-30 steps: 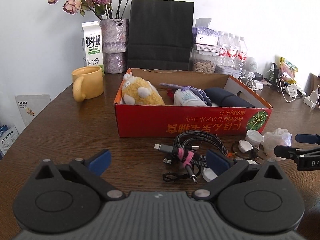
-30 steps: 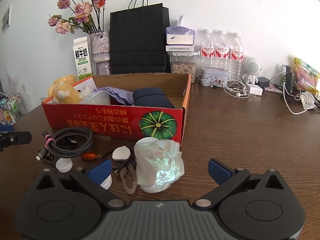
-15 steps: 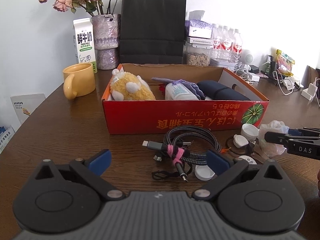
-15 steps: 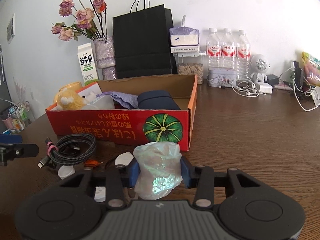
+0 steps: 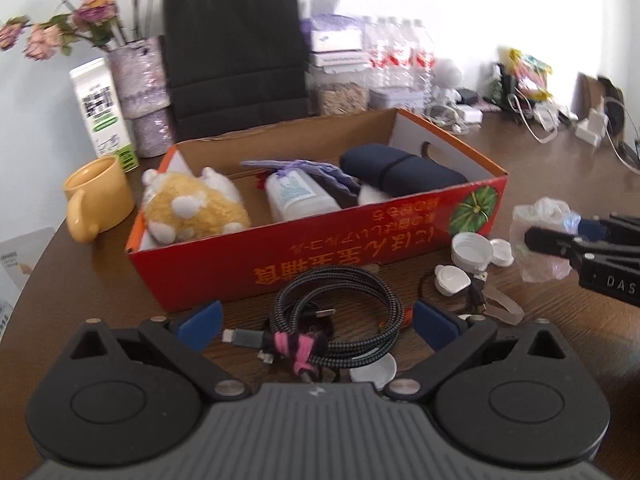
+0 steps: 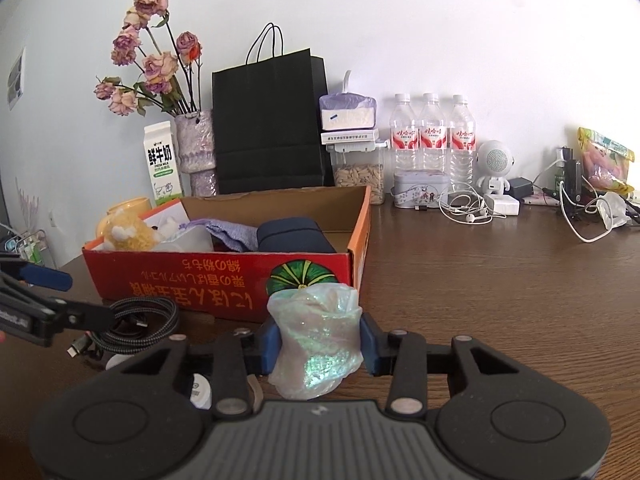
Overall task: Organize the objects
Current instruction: 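Close the right tool on the clear plastic bag while the left tool grasps the black braided cable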
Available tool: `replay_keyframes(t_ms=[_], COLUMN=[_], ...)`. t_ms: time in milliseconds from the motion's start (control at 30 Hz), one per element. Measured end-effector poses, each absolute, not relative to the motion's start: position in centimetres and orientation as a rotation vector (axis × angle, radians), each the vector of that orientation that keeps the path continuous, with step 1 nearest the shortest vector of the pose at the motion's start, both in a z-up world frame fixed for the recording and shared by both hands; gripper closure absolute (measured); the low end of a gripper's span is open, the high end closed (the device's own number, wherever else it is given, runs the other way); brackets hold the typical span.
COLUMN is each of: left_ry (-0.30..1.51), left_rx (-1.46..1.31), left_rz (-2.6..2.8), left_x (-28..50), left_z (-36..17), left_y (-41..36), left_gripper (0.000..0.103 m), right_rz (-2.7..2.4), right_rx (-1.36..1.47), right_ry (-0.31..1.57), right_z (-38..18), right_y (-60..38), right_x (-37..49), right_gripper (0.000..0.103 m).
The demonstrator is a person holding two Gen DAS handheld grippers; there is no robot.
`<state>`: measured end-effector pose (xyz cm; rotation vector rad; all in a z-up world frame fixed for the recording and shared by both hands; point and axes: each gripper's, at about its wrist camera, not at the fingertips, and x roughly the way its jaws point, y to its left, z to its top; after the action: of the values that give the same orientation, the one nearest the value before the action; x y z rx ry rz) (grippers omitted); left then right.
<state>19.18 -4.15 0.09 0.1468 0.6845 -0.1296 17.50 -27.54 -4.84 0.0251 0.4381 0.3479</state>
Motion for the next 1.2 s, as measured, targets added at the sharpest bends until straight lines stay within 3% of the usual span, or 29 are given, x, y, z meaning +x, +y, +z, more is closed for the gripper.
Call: replay_keyframes(t_ms=[467,800,900,1200], left_ry=[0.889,0.887,0.879,0.823], left_rx=[0.225,0.170,0.160,0.145], left_rz=[-0.262,-0.260,-0.261,-0.225], left_x=[24.4,24.9,24.9,23.6], left_z=[-2.5,-3.4,-3.4,-2.5], left_y=[-5.0,-4.1,-3.9,-3.5], left_gripper=[0.000,0.000,0.010,0.012], right_rz=[0.349,0.363,0.366,0.365], right_rx=[0.020,0.026,0.027,0.029], right_ry=[0.420,0.426,0.428,0.433], right_z=[-4.9,-5.0,-4.9,-5.0], right_y=[-27.3,-27.3,-27.3,-27.3], right_x=[17.3,17.3,17.4,17.4], right_gripper=[0.065,0.065,0.064,0.064])
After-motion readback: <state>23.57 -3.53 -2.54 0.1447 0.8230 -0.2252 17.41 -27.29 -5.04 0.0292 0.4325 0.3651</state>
